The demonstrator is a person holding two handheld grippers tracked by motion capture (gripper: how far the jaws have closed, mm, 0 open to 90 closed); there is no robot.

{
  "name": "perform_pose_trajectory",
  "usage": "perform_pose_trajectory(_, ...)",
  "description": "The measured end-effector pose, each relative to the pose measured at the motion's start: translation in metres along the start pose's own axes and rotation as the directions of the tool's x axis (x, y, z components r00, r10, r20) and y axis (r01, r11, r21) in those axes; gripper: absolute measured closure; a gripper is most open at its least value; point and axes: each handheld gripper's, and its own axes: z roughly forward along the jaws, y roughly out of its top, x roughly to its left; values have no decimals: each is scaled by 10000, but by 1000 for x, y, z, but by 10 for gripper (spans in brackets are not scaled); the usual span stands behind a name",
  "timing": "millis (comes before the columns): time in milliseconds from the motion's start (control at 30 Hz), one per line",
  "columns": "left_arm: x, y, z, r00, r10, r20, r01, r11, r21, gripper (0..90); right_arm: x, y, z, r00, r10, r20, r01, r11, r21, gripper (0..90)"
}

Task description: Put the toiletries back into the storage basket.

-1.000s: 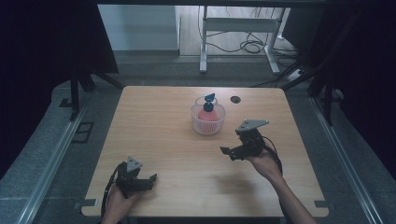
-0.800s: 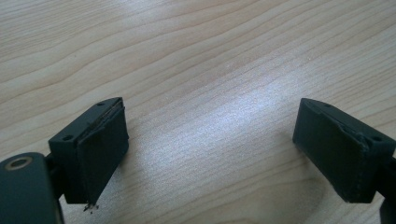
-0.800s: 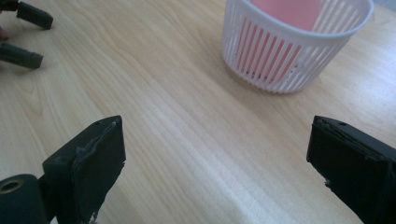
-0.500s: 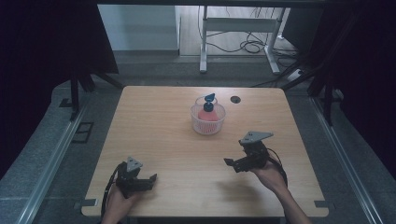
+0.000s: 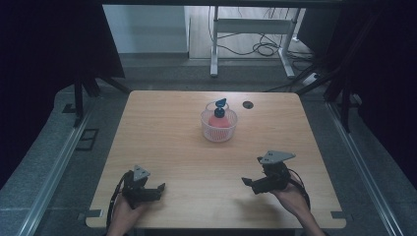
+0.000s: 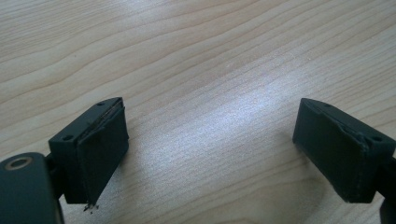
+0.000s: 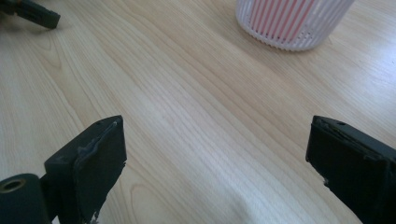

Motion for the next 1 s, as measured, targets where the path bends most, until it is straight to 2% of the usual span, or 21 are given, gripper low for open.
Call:
perform_pose_trajectory(467, 0, 0, 0, 10000, 16, 4, -16, 10000, 7, 101, 2, -28, -18, 9987, 237, 454, -235, 9997, -38, 51)
perform_pose_trajectory(833, 0, 0, 0, 10000, 59, 4, -59, 10000, 7, 101, -3, -54, -20, 9954, 647, 702, -652, 9979, 40, 51)
perform_pose_trajectory(1000, 0, 0, 0, 10000, 53, 6, -53, 10000, 2, 101, -4, -64, -17, 9939, 900, 632, -906, 9959, 71, 51)
